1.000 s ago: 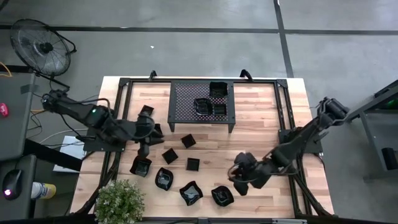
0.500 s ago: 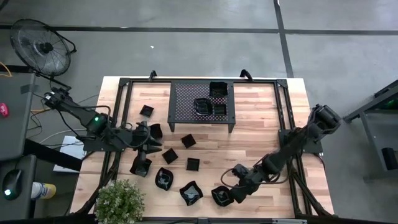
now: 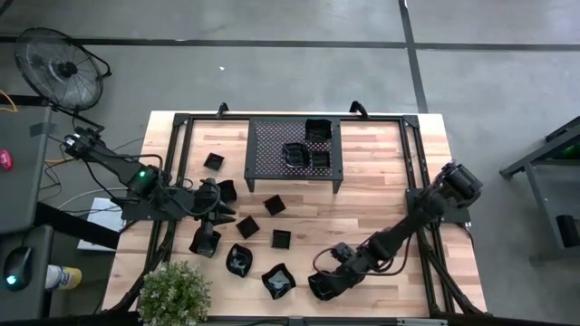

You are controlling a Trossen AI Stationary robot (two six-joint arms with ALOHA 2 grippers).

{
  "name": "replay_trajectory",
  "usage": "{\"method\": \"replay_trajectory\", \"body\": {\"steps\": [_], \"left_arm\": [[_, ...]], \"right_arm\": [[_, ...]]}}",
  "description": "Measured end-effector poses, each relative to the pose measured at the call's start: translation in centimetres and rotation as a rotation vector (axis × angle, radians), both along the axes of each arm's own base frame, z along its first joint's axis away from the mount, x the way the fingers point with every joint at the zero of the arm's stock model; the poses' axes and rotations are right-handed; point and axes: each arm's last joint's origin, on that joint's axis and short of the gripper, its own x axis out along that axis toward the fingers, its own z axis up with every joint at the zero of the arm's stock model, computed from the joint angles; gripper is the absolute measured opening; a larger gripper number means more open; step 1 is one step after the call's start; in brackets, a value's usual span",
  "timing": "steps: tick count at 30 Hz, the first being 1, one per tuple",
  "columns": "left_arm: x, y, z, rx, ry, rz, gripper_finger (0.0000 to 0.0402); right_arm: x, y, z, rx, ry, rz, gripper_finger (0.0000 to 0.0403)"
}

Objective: Pick & Place Mini shaped plates
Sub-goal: Stack the black leaf-shaped plate on top of the other black leaf-shaped plates on the shelf

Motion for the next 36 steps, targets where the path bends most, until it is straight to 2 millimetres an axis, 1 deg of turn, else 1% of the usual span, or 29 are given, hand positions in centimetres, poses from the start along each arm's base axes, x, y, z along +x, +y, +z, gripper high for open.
{"method": "replay_trajectory", "body": {"steps": [5, 9, 18, 29, 36], "left_arm": [[0.0, 0.0, 0.0, -0.001, 0.0, 0.0, 0.0097], [0.0, 0.0, 0.0, -0.001, 0.001, 0.0, 0.0097], [0.0, 0.0, 0.01, -0.002, 0.0, 0.0, 0.0097], [0.01, -0.01, 0.03, -0.003, -0.002, 0.0, 0.0097], [0.15, -0.09, 0.3, -0.019, -0.028, -0.001, 0.0097]], "right_arm": [[0.41, 0.1, -0.46, 0.015, -0.009, -0.013, 0.0185], [0.31, 0.11, -0.52, 0.017, 0.007, -0.03, 0.0164], [0.14, 0.31, -0.52, 0.02, 0.01, -0.024, 0.0089], [0.23, 0.37, -0.46, 0.022, -0.006, -0.014, 0.0009], [0.28, 0.4, -0.05, 0.036, -0.021, -0.022, 0.0002]]}}
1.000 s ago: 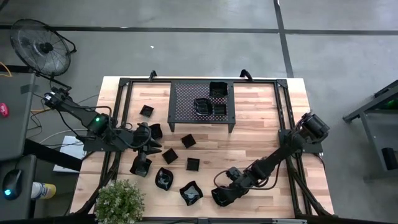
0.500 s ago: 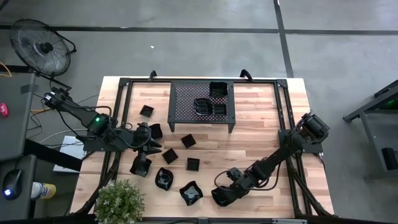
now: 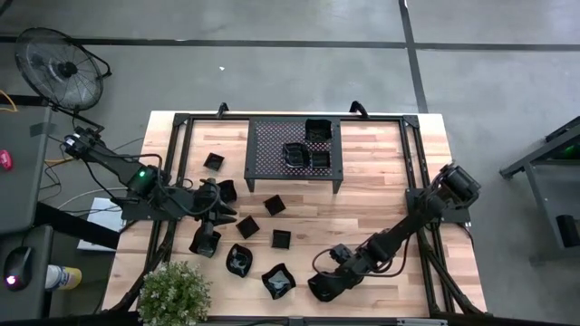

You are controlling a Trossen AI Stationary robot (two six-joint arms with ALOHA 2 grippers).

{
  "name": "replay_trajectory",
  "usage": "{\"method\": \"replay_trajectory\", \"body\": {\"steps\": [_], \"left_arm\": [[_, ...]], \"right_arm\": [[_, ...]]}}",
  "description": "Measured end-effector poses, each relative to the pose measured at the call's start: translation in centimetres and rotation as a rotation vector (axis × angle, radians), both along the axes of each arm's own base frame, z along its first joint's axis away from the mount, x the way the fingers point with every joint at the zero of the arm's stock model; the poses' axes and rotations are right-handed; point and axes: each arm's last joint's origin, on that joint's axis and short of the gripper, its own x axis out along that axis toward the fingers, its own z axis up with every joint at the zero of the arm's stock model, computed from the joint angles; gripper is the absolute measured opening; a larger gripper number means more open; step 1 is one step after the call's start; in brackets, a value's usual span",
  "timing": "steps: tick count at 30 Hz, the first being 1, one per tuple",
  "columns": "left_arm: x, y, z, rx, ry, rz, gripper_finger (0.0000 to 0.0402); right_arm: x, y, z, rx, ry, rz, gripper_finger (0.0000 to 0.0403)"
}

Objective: Pick & Place Mini shaped plates
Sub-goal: Stack the black leaf-shaped plate on top of the other black leaf-shaped plates on the shelf

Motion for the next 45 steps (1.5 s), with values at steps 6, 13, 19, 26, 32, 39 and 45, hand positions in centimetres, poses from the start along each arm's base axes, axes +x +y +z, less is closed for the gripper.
{"method": "replay_trajectory", "body": {"steps": [6, 13, 19, 26, 32, 39, 45], "left_arm": [[0.1, 0.0, 0.1, -0.005, -0.009, 0.002, 0.0097], [0.2, -0.1, 0.3, -0.023, -0.036, 0.004, 0.0097], [0.4, 0.0, 0.6, -0.015, -0.078, 0.047, 0.0097], [0.8, 0.1, 1.4, 0.002, -0.179, 0.146, 0.0097], [1.7, -0.1, 1.9, 0.058, -0.267, 0.233, 0.0097], [3.7, -0.8, 1.6, 0.187, -0.329, 0.36, 0.0097], [5.3, -1.4, 0.8, 0.279, -0.345, 0.523, 0.0097]], "right_arm": [[-0.5, -0.5, 1.5, -0.032, -0.026, -0.03, 0.0002], [-1.9, -2.0, 4.4, -0.127, -0.057, -0.089, 0.0001], [-3.6, -4.1, 7.5, -0.3, -0.15, -0.159, 0.0001], [-4.7, -7.1, 10.6, -0.546, -0.307, -0.207, 0.0], [-4.3, -9.2, 12.2, -0.741, -0.412, -0.215, 0.0], [-2.8, -10.3, 13.5, -0.963, -0.541, -0.229, 0.0], [-1.8, -10.9, 14.9, -1.188, -0.615, -0.242, 0.0]]}}
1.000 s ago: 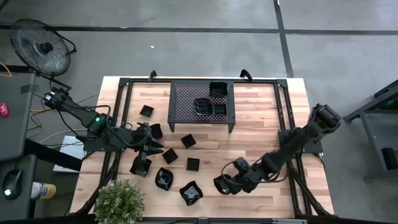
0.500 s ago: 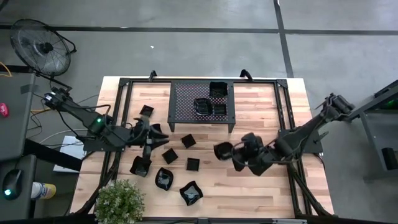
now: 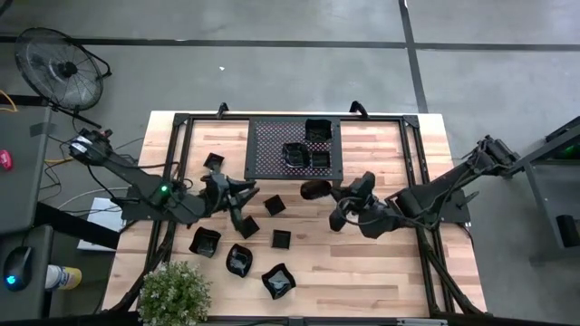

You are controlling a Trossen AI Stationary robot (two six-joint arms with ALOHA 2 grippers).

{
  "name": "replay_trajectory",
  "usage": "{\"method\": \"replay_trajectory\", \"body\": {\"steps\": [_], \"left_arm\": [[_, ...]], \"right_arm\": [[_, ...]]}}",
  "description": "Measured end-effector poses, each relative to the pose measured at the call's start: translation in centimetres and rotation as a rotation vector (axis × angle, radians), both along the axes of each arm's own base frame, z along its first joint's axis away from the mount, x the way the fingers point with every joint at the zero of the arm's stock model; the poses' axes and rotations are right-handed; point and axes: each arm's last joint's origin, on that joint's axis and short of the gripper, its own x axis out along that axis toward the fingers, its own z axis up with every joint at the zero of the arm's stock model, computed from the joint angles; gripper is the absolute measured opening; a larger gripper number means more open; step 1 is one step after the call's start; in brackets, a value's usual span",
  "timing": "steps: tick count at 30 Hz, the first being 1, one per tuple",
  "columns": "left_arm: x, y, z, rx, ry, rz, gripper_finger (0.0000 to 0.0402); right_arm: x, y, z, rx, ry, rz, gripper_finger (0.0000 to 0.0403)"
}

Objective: Pick & Place Mini shaped plates
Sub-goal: Stack the black leaf-shaped plate on top of the other black leaf-shaped plates on the shelf

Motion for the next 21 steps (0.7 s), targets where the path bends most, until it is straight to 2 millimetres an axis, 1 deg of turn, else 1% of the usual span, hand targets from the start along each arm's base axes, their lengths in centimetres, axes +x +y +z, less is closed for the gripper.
{"method": "replay_trajectory", "body": {"steps": [3, 7, 13, 16, 21], "left_arm": [[0.7, 0.2, -0.1, 0.0, -0.018, 0.043, 0.0097], [1.9, 1.0, -0.2, -0.026, -0.044, 0.033, 0.0097], [4.0, 2.6, -0.2, -0.004, -0.071, -0.008, 0.0103], [4.9, 3.4, -0.4, -0.007, -0.091, -0.015, 0.0131], [6.0, 4.8, -0.4, -0.028, -0.137, 0.014, 0.0197]], "right_arm": [[0.3, -0.2, 0.7, -0.112, -0.014, -0.048, 0.0], [0.6, -0.7, 1.8, -0.245, -0.021, -0.155, 0.0], [1.0, -1.7, 2.7, -0.354, 0.016, -0.25, 0.0], [1.2, -2.1, 2.9, -0.386, 0.045, -0.26, 0.0], [1.4, -2.9, 2.9, -0.395, 0.056, -0.311, 0.0]]}}
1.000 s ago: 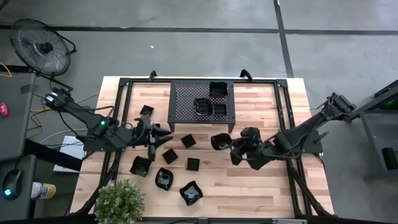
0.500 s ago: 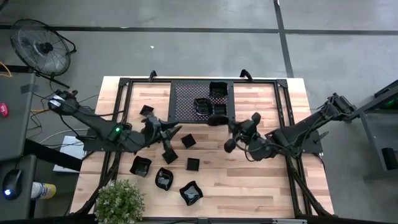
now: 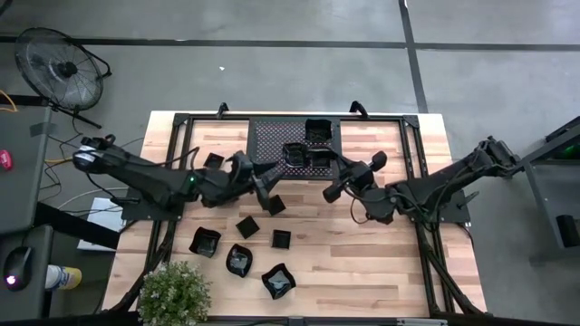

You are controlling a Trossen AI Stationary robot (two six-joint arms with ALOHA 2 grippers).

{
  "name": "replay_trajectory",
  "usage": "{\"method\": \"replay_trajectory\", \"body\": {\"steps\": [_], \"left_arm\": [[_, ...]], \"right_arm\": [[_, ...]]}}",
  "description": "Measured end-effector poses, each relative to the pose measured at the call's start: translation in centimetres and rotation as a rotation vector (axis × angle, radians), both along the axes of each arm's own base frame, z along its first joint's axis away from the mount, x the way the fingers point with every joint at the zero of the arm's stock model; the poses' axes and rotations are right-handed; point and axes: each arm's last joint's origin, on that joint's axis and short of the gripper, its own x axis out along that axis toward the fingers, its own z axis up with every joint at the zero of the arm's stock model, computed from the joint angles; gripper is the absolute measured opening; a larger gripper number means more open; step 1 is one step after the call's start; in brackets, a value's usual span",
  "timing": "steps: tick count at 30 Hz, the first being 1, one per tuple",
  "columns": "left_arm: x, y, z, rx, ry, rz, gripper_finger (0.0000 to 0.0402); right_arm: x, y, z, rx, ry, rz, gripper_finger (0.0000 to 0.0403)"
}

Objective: Pick & Place Mini shaped plates
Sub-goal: Stack the black leaf-shaped plate on top of the other black leaf-shaped plates on the shelf

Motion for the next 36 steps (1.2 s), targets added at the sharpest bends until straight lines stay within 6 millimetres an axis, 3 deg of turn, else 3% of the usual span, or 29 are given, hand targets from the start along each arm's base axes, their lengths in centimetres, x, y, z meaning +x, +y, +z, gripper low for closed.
{"method": "replay_trajectory", "body": {"steps": [5, 14, 26, 36], "left_arm": [[0.9, 1.4, -0.1, -0.009, -0.035, 0.004, 0.0232], [1.9, 3.5, -0.5, -0.012, -0.055, 0.029, 0.0237], [2.0, 4.2, -0.5, -0.004, -0.051, 0.014, 0.0237], [1.9, 4.7, -0.6, 0.013, -0.034, 0.062, 0.0237]], "right_arm": [[0.6, -0.8, -0.1, -0.017, 0.007, -0.052, 0.0], [3.5, -1.4, -0.8, -0.095, 0.051, -0.051, 0.0], [5.4, -2.3, -2.2, -0.11, 0.051, -0.062, 0.0], [8.3, -1.9, -0.9, -0.175, 0.129, -0.046, 0.0]]}}
